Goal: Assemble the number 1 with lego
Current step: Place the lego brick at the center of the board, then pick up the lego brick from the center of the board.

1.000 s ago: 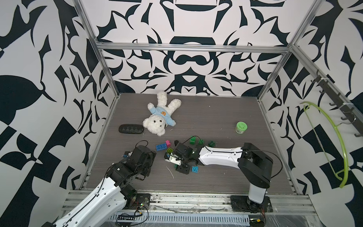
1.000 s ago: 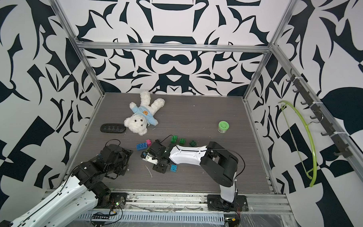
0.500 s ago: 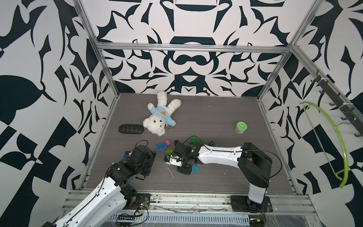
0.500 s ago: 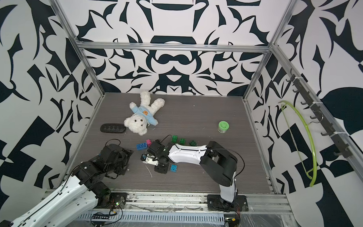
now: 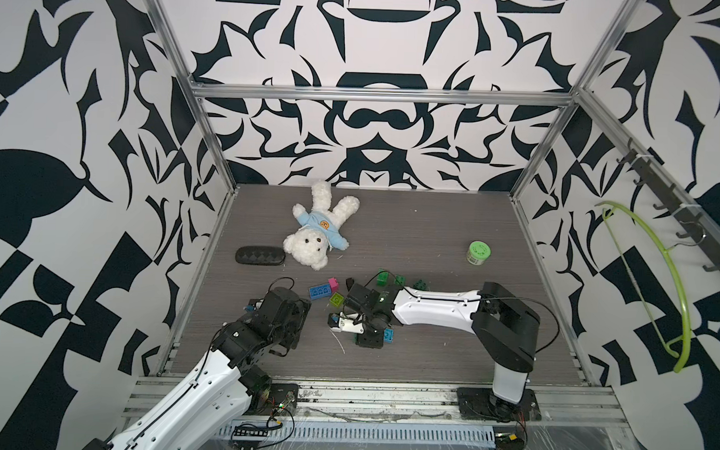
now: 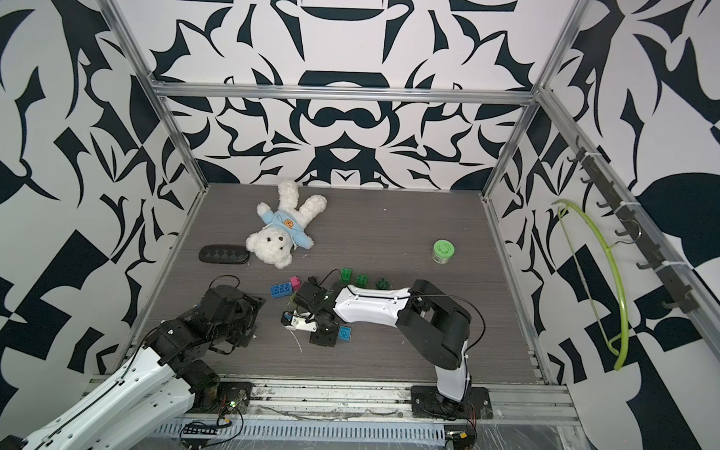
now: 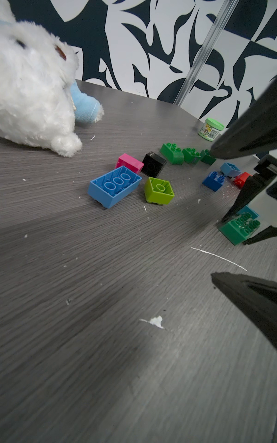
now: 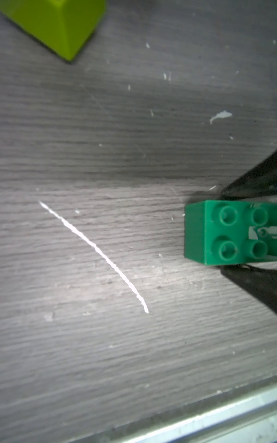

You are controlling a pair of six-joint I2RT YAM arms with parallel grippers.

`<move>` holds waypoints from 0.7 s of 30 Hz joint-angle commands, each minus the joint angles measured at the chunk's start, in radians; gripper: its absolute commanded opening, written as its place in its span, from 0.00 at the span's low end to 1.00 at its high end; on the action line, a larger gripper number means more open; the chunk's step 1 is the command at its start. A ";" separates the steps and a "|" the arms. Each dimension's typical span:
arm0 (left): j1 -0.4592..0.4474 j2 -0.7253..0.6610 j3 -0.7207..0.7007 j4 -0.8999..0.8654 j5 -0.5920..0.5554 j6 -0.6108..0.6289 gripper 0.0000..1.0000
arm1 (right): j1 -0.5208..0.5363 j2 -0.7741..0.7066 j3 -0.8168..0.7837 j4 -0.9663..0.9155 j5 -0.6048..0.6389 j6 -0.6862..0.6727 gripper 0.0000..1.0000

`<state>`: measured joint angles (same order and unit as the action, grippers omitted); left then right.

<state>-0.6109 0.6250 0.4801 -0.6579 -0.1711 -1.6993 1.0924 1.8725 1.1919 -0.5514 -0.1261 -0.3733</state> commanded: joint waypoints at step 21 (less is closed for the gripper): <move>-0.003 0.387 0.209 -0.016 0.091 0.400 0.90 | -0.217 -0.665 -0.292 0.044 0.269 0.846 0.44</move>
<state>-0.6044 0.9623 0.6487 -0.6506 -0.1009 -1.3895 0.8837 1.2881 0.9226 -0.4744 0.0425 0.2825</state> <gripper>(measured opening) 0.890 0.435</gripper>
